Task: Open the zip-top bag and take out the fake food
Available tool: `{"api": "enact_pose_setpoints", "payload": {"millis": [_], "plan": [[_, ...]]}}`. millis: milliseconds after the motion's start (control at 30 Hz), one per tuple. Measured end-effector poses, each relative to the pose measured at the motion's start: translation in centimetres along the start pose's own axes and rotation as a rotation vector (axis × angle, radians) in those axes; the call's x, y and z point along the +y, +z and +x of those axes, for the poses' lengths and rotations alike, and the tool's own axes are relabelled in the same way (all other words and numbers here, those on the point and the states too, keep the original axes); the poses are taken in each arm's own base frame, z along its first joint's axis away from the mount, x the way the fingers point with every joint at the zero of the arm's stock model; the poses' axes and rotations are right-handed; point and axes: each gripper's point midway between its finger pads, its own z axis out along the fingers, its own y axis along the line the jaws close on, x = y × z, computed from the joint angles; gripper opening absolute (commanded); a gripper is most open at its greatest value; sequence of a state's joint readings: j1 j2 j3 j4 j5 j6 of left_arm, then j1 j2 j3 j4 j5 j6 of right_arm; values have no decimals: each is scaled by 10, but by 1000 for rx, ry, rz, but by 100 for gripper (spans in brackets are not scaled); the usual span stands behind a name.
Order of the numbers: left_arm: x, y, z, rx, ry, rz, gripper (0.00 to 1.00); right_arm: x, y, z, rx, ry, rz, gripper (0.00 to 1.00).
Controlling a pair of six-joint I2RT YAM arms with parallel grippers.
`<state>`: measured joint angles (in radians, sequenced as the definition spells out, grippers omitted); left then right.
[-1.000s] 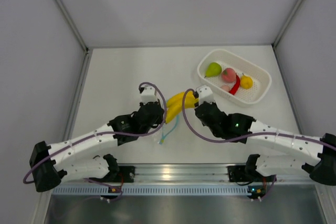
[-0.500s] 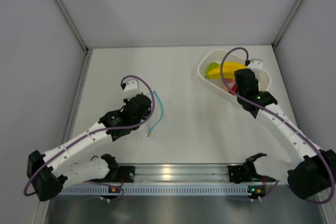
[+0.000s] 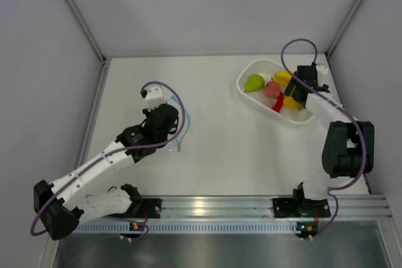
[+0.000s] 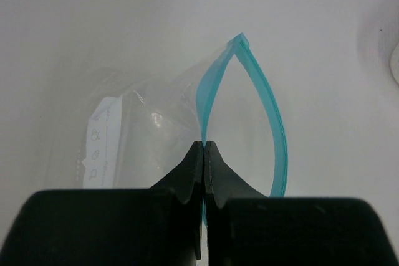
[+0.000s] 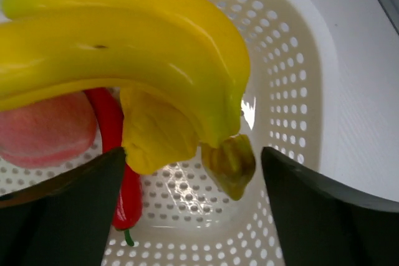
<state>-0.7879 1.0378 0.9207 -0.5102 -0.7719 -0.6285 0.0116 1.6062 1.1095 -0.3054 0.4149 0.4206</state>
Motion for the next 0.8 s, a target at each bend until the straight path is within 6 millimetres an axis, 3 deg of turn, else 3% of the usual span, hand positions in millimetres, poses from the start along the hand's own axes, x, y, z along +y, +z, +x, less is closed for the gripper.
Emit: {"api": "enact_pose_setpoints", "payload": {"millis": [233,433,533,667,800], "plan": [[19,10,-28,-64,49,-121,0,15,-17,-20,-37,14,-92,99],[38,25,-52,-101,101,-260,0,17,-77,-50,-155,47,-236,99],[37,38,-62,-106,146,-326,0,27,-116,-44,-184,62,-405,99],[25,66,-61,-72,221,-377,2,32,-156,-18,-178,50,-574,99],[18,103,-48,-6,322,-426,18,39,-207,-2,-213,-12,-688,99]]}}
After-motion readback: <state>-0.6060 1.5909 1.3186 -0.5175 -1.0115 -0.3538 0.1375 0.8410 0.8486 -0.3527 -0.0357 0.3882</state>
